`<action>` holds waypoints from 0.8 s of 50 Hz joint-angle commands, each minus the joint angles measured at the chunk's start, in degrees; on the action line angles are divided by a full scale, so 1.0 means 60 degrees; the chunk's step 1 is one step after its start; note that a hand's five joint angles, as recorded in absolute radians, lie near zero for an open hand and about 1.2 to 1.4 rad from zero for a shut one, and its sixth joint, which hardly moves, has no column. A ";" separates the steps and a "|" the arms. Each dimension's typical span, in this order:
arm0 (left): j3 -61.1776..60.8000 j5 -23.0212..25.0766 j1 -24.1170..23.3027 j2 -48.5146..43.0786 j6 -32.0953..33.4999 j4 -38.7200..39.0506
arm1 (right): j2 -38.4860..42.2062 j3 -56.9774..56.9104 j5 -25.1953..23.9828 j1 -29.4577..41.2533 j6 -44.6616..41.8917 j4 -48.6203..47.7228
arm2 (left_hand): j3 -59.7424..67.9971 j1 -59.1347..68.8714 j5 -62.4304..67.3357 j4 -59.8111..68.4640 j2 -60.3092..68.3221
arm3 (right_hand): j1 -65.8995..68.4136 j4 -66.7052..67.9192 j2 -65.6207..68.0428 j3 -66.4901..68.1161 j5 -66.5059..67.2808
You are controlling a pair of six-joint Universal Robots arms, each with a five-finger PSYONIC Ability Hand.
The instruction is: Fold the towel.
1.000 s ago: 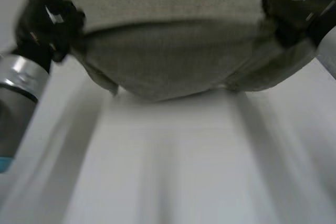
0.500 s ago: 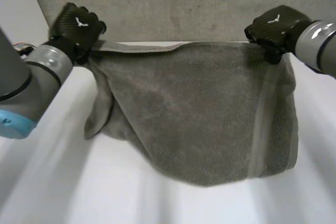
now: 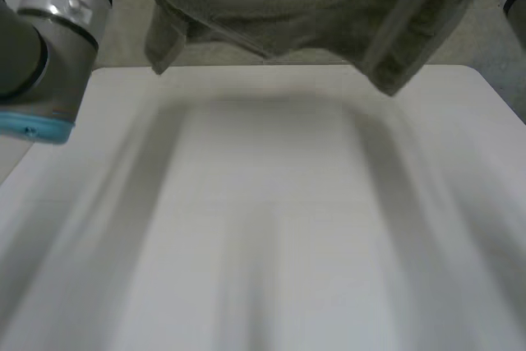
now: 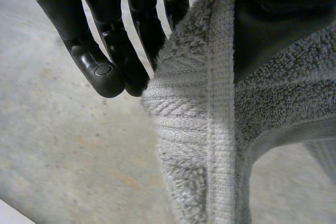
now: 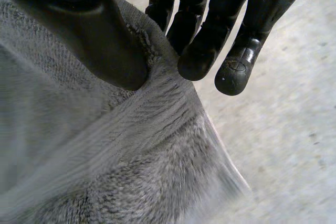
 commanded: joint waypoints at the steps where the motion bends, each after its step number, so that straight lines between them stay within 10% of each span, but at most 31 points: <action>1: -0.2229 0.0133 0.0244 -0.0360 0.0124 0.0094 | 0.0186 0.1802 -0.0071 0.0026 -0.0367 0.0751 | -0.1418 0.0030 -0.2267 -0.1128 -0.0704 | 0.2045 0.0654 0.0697 0.0552 0.0940; 14: -0.5983 0.0163 0.0670 -0.1416 0.1369 0.2055 | 0.1505 0.5584 -0.0657 -0.0033 -0.0954 0.0078 | -0.1418 0.0030 -0.2267 -0.1128 -0.0704 | 0.2045 0.0654 0.0697 0.0552 0.0940; 27: -0.6923 0.0397 0.0655 -0.0976 0.1355 0.2174 | 0.1285 0.6040 -0.0584 -0.0048 -0.0793 -0.0054 | -0.5982 -0.4534 -0.6830 -0.5692 -0.5267 | 0.2045 0.0654 0.0697 0.0552 0.0940; 40: -0.7186 0.0412 0.0787 -0.0874 0.1341 0.2189 | 0.1329 0.6377 -0.0584 -0.0062 -0.0793 -0.0215 | -0.6124 -0.4677 -0.6973 -0.5834 -0.5410 | 0.2045 0.0654 0.0697 0.0552 0.0940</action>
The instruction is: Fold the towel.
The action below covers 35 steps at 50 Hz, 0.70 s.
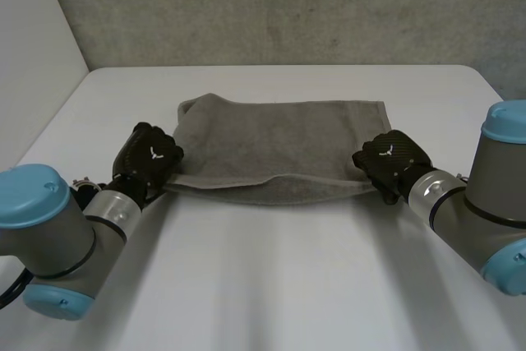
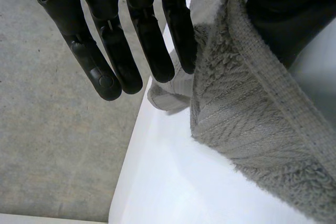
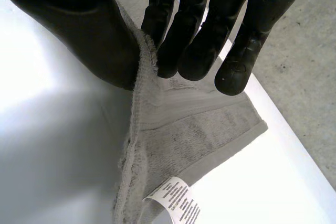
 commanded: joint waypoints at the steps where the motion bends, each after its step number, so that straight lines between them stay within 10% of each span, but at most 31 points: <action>1: -0.0212 -0.0031 0.0038 0.0240 -0.0045 -0.0001 | 0.0004 0.0153 0.0010 0.0011 -0.0017 -0.0114 | -0.1197 -0.1207 -0.2838 -0.1182 -0.1180 | 0.2045 0.0654 0.0696 0.0552 0.0940; 13: -0.0812 -0.0016 0.0038 0.0871 -0.0074 -0.0001 | -0.0099 0.0270 0.0331 0.0026 -0.0017 -0.0114 | 0.3506 0.3495 0.1865 0.3521 0.3523 | 0.2045 0.0654 0.0696 0.0552 0.0940; 35: 0.0766 -0.0104 -0.0094 0.5865 -0.1522 -0.0176 | -0.4186 -0.2918 0.0376 -0.0032 -0.0061 0.2854 | 0.3509 0.3499 0.1868 0.3524 0.3526 | 0.2045 0.0654 0.0696 0.0552 0.0940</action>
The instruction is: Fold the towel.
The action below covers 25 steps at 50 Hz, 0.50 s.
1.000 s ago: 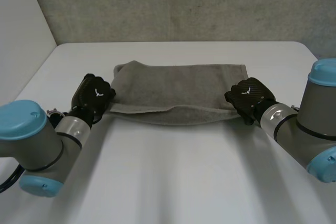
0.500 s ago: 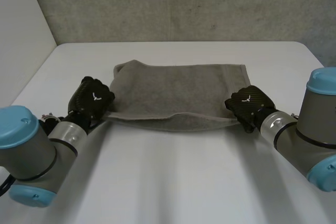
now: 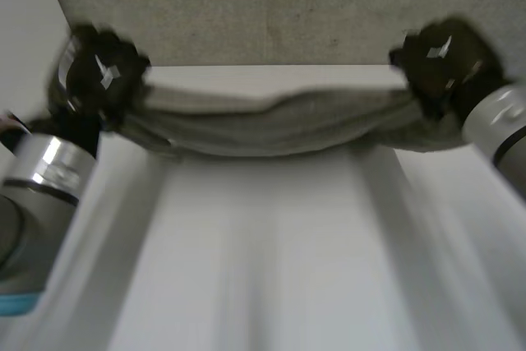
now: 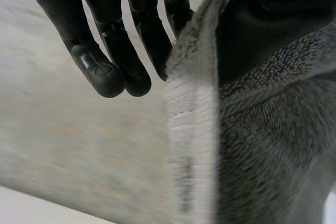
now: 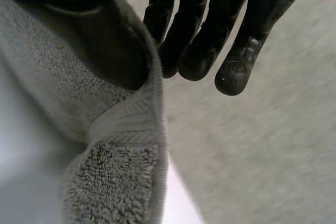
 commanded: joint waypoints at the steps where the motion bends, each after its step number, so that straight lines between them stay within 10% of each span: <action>1: 0.1332 0.0034 0.0002 0.1494 -0.1177 -0.0313 | -0.0629 -0.2288 -0.0208 -0.0031 -0.0014 0.2453 | -0.1406 0.0011 -0.2339 -0.1136 -0.0978 | 0.2045 0.0654 0.0697 0.0552 0.0940; 16: 0.3663 0.0107 -0.0013 -0.2270 -0.1238 -0.2995 | 0.2338 -0.3682 -0.0195 -0.0076 -0.0817 0.3206 | -0.1406 0.0011 -0.2339 -0.1136 -0.0978 | 0.2045 0.0654 0.0697 0.0552 0.0940; 25: 0.6047 -0.0025 -0.0188 -0.4262 0.0636 -0.3669 | 0.4352 -0.5720 0.0714 0.0042 -0.1142 0.2649 | -0.1406 0.0011 -0.2339 -0.1136 -0.0978 | 0.2045 0.0654 0.0697 0.0552 0.0940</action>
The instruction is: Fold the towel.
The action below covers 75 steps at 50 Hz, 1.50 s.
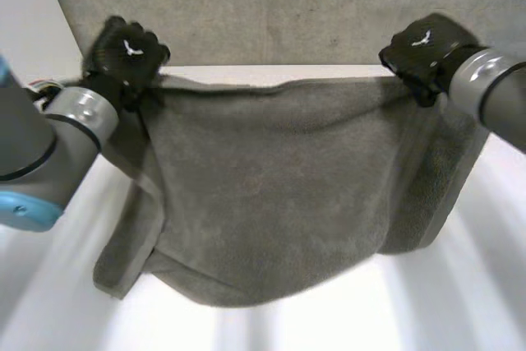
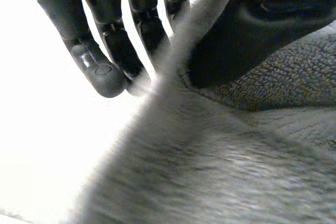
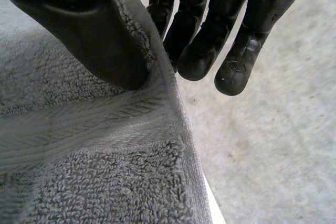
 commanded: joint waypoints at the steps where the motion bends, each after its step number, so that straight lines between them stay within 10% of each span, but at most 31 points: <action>1: 0.1942 -0.0122 -0.0159 -0.0730 0.1230 -0.0168 | 0.1238 -0.1899 0.0887 0.0087 -0.0140 -0.0797 | -0.1419 0.0008 -0.2409 -0.1136 -0.0979 | 0.2045 0.0654 0.0697 0.0552 0.0940; 13: 0.3734 -0.0985 -0.0511 0.0177 0.0718 0.1177 | -0.0693 -0.1774 0.1036 0.0292 0.0914 -0.4416 | -0.1419 0.0008 -0.2409 -0.1136 -0.0979 | 0.2045 0.0654 0.0697 0.0552 0.0940; 29: -0.0720 0.0024 0.0090 0.0208 0.0806 0.2015 | -0.0755 0.2193 -0.0472 0.0146 0.0564 -0.2938 | -0.1419 0.0008 -0.2409 -0.1136 -0.0979 | 0.2045 0.0654 0.0697 0.0552 0.0940; 53: -0.4059 0.0874 0.0720 -0.1155 0.1802 0.3583 | 0.0535 0.5771 -0.0414 0.0073 -0.0024 -0.4300 | -0.1419 0.0008 -0.2409 -0.1136 -0.0979 | 0.2045 0.0654 0.0697 0.0552 0.0940; 75: -0.4177 0.0728 0.1013 -0.1755 0.1729 0.3832 | 0.0740 0.6153 0.0170 -0.0146 0.0621 -0.4725 | -0.7190 -0.5763 -0.8181 -0.6908 -0.6751 | -0.2150 -0.3541 -0.3498 -0.3643 -0.3255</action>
